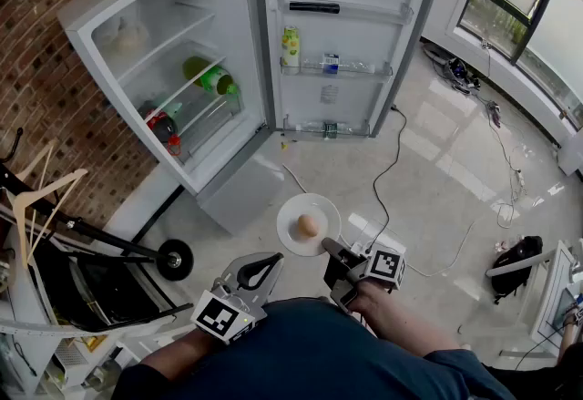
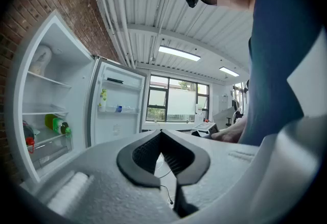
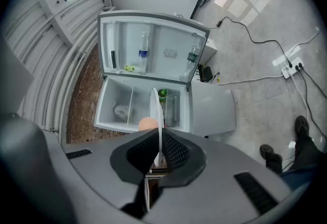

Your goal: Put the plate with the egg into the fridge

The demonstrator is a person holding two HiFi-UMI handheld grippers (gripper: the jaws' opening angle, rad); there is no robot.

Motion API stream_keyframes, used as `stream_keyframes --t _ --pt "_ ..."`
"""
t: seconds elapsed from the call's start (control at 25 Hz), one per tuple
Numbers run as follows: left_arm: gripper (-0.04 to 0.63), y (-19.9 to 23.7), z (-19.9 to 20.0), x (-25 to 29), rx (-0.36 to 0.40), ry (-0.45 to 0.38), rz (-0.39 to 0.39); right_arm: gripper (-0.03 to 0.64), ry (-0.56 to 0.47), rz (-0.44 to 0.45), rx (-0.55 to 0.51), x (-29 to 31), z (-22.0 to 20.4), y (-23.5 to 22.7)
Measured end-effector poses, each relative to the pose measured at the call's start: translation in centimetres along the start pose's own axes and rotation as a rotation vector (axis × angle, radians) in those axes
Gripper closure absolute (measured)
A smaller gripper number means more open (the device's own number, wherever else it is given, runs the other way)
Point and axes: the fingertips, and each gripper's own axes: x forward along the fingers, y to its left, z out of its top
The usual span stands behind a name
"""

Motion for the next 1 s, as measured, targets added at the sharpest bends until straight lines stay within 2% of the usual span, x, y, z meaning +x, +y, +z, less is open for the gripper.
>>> stream_keyframes --t 0.68,1.0 --pt "0.592 -1.3 0.1 0.6 -0.005 -0.016 0.061 0.597 0.03 0.023 0.007 -0.6 0.9 0.1" --pt "0.592 -2.1 0.0 1.2 -0.022 -0.021 0.143 0.597 0.093 0.031 0.008 -0.4 1.9 -0.4"
